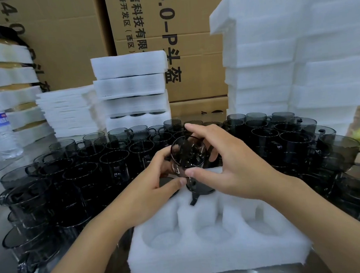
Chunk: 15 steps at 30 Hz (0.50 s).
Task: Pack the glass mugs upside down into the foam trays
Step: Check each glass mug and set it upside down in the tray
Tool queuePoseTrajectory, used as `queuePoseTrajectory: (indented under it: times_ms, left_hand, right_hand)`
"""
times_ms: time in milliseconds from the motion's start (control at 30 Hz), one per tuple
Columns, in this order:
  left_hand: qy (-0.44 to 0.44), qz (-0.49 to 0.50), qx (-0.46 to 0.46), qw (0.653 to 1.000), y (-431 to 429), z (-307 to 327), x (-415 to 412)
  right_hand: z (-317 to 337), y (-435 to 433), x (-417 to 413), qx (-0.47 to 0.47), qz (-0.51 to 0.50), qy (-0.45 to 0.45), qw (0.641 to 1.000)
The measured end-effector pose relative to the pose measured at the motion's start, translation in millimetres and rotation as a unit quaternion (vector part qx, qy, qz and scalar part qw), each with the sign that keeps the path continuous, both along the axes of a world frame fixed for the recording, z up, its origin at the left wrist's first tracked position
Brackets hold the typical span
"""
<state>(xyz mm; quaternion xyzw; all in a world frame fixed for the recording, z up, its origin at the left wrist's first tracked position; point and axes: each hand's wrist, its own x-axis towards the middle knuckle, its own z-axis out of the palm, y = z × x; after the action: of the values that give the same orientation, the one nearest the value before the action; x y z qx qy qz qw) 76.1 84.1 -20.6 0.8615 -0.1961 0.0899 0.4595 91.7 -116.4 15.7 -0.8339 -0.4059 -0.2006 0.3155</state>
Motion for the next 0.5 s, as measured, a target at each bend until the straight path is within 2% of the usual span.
queuePoseTrajectory:
  times_ms: [200,267,400,500]
  left_hand:
    - [-0.004,-0.008,-0.002,1.000,-0.5,-1.2,0.3]
    - [-0.005,-0.006,0.004,1.000,0.1,-1.6,0.7]
    - [-0.010,0.004,0.010,1.000,1.0,-2.2,2.1]
    - [-0.006,0.003,0.014,1.000,2.5,-2.7,2.5]
  right_hand:
    - [20.5,-16.4,2.9,0.077,-0.078,0.076,0.991]
    - [28.5,-28.5,5.2,0.039,-0.102,0.125,0.986]
    - [35.7,-49.0,8.4,-0.100,-0.135,0.191,0.967]
    - [36.2,-54.6,10.2,-0.130,-0.139,0.215,0.958]
